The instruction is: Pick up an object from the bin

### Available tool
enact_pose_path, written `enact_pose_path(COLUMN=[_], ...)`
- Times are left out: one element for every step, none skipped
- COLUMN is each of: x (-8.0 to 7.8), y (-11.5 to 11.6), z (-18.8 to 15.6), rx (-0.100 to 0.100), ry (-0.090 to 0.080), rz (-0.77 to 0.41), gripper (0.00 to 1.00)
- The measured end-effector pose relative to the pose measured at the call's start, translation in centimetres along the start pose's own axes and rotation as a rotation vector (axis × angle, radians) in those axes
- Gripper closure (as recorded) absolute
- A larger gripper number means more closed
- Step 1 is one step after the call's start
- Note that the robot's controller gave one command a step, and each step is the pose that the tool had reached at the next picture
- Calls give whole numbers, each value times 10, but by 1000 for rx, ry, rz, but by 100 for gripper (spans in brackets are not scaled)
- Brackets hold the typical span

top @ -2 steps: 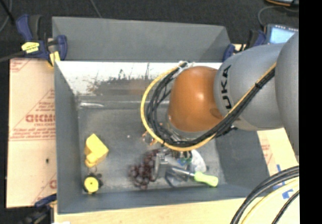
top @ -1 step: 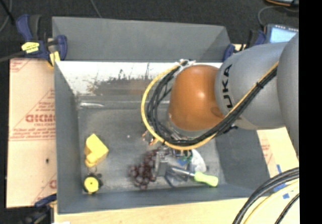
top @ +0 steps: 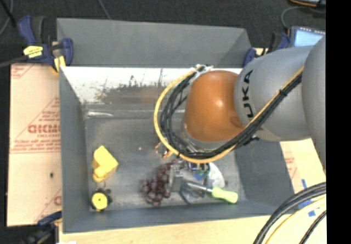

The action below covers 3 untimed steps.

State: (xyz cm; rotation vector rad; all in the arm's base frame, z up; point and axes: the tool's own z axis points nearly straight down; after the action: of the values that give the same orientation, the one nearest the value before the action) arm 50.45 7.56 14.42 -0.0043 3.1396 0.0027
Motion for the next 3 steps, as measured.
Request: enact_pose_path(x=[-20, -7, -7], y=[-4, -42, -42], z=[28, 72, 72], rx=[1, -1, -1], ry=[-5, -2, -2], rz=[-172, -413, -412], gripper=[0, 100, 100])
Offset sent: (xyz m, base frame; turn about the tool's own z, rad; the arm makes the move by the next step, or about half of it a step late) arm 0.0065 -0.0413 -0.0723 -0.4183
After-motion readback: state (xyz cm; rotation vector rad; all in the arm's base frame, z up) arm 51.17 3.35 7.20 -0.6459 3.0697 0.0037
